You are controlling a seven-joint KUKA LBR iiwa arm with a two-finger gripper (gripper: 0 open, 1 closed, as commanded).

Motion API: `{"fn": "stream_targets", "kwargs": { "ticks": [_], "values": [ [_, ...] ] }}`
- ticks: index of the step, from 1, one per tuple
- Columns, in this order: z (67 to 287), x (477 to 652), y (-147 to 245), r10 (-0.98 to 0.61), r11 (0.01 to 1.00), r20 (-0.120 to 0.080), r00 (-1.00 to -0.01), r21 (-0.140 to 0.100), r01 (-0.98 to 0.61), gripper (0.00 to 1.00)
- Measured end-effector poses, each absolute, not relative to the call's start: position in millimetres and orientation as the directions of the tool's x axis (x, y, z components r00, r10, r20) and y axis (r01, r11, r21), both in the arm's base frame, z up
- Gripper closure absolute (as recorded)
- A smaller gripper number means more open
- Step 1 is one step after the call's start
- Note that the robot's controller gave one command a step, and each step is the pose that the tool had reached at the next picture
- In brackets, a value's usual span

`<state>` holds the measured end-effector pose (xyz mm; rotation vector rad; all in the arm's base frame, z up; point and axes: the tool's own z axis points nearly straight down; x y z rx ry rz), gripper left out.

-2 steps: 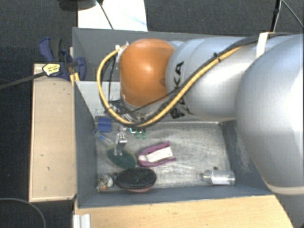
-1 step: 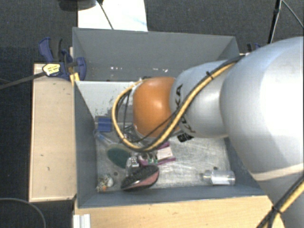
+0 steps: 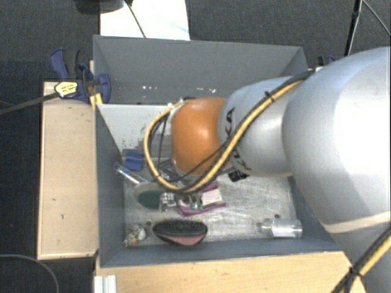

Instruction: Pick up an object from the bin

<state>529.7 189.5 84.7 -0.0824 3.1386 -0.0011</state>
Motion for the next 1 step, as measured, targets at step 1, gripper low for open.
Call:
{"fn": "stream_targets", "kwargs": {
  "ticks": [1],
  "values": [
    [211.8,527.1,192.0,-0.416,0.909,-0.008,-0.909,-0.001,-0.416,1.0]
  ]
}}
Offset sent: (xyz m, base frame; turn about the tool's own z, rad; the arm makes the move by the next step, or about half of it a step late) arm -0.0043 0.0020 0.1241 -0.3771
